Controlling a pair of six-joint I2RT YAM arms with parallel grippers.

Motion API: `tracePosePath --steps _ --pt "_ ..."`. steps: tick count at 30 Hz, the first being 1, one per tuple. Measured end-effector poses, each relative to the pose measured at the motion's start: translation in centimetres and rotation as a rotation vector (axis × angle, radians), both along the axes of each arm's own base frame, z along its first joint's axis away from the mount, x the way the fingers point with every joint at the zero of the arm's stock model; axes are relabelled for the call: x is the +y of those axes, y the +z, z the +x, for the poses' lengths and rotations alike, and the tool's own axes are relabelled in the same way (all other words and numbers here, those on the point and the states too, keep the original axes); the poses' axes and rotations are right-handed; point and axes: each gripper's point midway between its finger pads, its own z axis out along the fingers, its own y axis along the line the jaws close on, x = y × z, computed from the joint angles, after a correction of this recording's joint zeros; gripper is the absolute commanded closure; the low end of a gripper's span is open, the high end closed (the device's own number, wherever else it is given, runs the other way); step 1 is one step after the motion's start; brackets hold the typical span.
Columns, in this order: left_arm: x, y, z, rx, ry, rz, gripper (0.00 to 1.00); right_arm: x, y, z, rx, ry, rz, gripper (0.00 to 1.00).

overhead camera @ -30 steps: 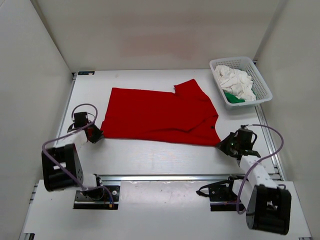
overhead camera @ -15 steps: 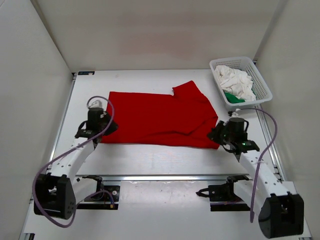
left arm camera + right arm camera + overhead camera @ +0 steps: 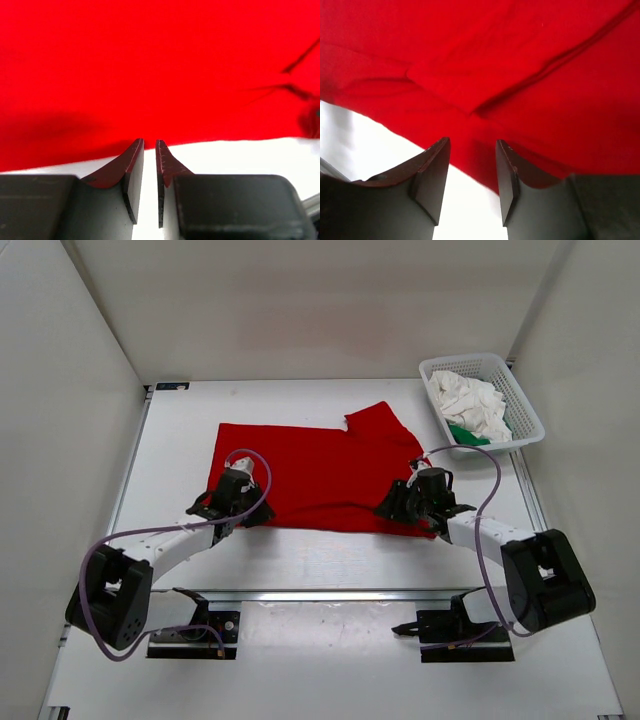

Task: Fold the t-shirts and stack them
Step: Fold the flattened tshirt in 1/3 of the way

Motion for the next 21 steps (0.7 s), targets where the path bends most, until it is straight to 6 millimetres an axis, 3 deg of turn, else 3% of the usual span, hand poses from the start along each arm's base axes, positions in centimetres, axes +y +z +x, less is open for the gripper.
tracePosePath --steps 10,21 --pt "-0.9 1.3 0.2 -0.059 -0.023 -0.06 0.72 1.0 -0.9 2.2 0.006 0.008 0.039 0.65" --pt "-1.2 0.1 -0.7 -0.03 -0.032 -0.07 0.72 2.2 -0.2 5.0 -0.008 0.008 0.062 0.89"
